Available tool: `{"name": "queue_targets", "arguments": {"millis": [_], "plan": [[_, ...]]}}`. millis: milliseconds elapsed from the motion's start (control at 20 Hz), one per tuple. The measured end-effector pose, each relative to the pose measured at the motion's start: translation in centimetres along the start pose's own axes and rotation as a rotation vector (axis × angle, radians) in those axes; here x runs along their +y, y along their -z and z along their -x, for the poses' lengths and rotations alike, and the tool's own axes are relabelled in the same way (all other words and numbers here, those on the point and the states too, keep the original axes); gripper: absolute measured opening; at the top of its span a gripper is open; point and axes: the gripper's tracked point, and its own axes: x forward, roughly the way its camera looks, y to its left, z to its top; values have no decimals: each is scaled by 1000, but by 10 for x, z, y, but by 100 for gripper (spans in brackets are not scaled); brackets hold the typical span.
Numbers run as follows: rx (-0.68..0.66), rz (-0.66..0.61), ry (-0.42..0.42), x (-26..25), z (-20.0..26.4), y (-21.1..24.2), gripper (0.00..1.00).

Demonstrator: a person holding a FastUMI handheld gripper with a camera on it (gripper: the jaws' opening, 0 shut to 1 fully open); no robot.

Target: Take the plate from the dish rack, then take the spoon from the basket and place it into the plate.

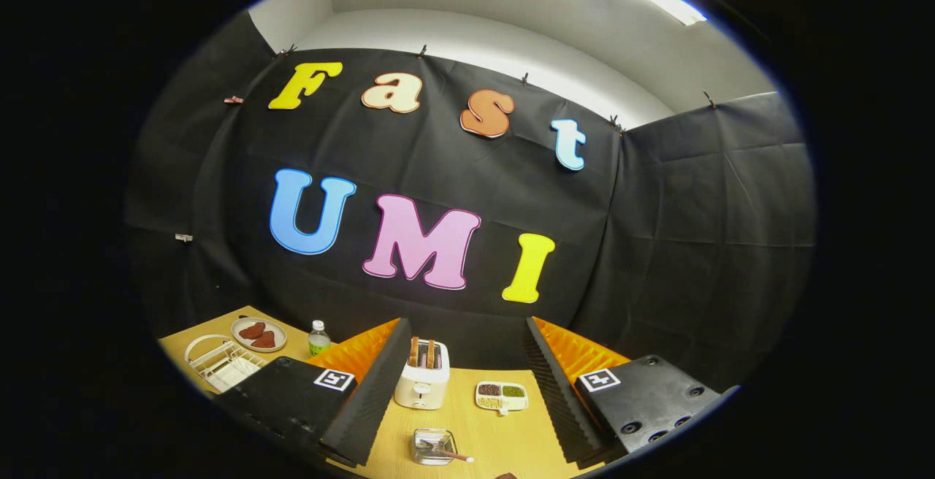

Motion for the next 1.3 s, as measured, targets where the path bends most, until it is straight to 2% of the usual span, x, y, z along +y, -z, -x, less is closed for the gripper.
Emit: {"name": "queue_targets", "arguments": {"millis": [250, 700, 950, 1050, 1300], "plan": [[11, -8, -24, 8, -5, 2, 95], [223, -63, -314, 115, -30, 50, 95], [447, -68, -420, 181, -44, 119, 95], [537, -61, -441, 200, -45, 148, 96], [703, -67, -414, 229, -61, 209, 93]]}}
